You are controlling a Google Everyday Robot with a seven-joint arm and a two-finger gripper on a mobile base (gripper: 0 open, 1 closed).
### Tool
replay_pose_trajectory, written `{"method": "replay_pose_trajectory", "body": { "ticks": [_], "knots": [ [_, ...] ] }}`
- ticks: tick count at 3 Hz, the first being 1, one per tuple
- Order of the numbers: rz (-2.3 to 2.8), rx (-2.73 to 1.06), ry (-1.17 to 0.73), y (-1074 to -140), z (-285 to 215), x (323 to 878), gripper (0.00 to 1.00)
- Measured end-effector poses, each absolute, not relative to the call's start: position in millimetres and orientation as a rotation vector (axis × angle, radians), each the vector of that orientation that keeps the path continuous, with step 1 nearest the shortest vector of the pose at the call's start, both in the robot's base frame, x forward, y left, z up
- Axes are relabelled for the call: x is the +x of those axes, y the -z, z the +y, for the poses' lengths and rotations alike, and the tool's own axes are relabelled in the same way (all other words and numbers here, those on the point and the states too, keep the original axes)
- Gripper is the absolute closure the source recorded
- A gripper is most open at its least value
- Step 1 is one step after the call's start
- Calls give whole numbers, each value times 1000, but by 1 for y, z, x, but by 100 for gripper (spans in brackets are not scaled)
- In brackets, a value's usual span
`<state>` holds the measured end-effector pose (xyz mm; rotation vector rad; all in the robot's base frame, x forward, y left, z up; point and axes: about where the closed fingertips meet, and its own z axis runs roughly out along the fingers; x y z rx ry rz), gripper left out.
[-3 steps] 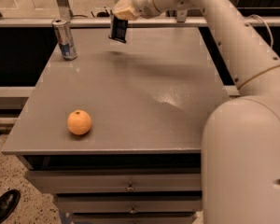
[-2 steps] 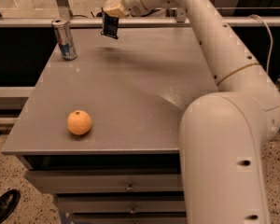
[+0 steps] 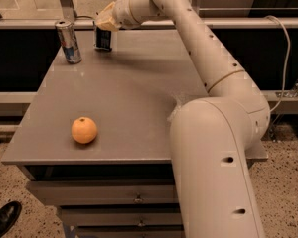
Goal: Move rxbar blueberry near redbull can
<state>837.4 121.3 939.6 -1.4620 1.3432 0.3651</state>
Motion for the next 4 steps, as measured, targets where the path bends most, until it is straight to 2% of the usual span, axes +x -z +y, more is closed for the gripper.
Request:
{"method": "replay_pose_trajectory", "body": {
  "ticks": [1, 3, 4],
  "knots": [
    [1353, -1501, -449, -913, 142, 821, 100],
    [1315, -1576, -547, -915, 146, 767, 100],
    [1301, -1629, -634, -911, 159, 740, 77]
  ]
}}
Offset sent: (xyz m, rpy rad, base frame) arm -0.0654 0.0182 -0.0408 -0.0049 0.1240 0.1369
